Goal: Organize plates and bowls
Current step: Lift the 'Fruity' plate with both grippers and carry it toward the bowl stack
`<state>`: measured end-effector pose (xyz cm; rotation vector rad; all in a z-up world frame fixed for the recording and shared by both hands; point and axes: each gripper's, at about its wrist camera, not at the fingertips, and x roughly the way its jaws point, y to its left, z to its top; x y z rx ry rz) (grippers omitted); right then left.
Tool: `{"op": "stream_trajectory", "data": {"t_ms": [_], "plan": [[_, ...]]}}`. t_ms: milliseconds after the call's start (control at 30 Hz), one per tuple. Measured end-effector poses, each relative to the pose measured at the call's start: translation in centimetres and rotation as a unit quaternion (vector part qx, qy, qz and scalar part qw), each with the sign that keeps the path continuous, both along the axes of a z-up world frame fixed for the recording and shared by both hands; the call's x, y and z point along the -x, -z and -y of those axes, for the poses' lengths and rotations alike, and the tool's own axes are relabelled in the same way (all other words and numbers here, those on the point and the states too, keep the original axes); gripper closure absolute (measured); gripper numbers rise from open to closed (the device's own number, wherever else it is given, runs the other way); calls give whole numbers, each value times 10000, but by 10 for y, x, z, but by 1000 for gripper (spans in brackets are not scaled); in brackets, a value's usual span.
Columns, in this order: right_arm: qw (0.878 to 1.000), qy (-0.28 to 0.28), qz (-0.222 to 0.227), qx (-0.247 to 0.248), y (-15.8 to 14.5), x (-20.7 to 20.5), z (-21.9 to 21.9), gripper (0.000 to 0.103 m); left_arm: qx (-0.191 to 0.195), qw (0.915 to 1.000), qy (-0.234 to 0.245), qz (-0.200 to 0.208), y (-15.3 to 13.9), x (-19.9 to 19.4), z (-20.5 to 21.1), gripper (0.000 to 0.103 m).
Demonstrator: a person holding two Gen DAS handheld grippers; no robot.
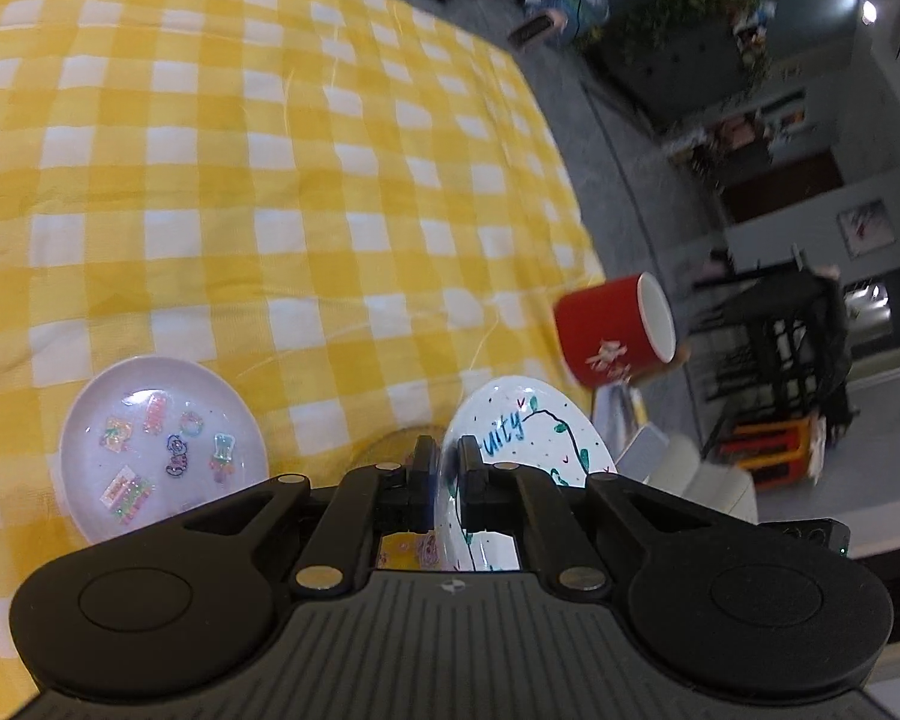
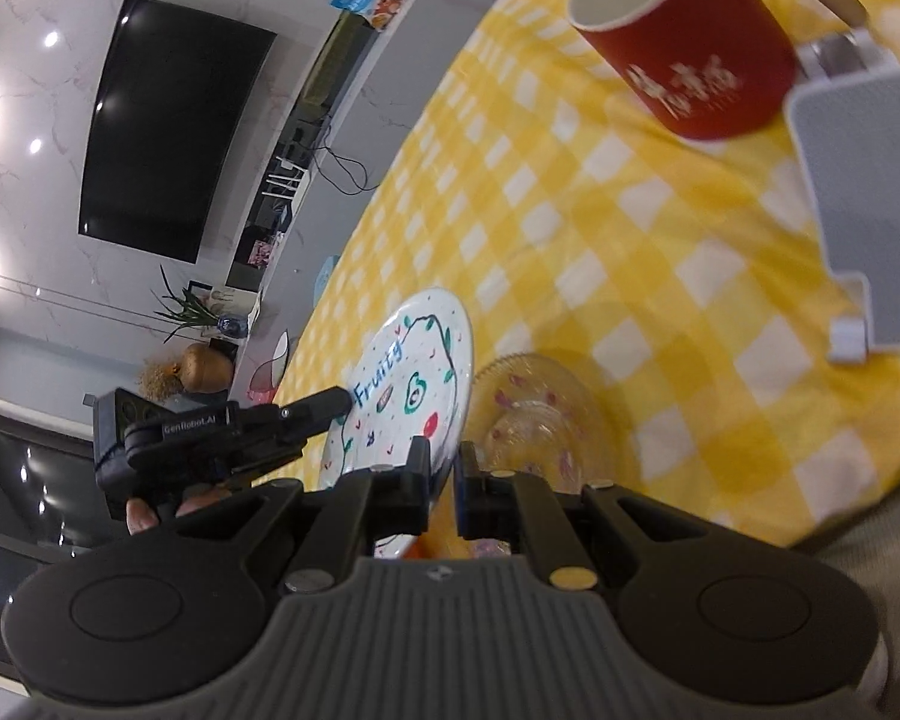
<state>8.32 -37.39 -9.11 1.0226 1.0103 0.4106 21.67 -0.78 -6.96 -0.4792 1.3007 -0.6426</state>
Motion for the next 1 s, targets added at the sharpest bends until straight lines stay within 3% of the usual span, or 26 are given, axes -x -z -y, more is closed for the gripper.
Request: {"op": "stream_trajectory", "data": {"t_ms": [167,400,600,800,1000], "plan": [[9998,104,-85,115,2,8,0,97,-530,9973,506,32,1,-4,23,93],[9994,84,-286,190,11,16,-6,96,-951,9908,950,-146,7,-16,40,91],[9973,83,-606,396,17,18,-14,95,-1044,9889,1031,-245,15,-20,43,91],[9943,13,-694,809,19,13,-22,94,-1534,9804,1239,-39,21,-19,61,91],[9901,-119,-856,1105,23,11,-29,94,-1748,9756,1329,-10,27,-16,69,92]]}}
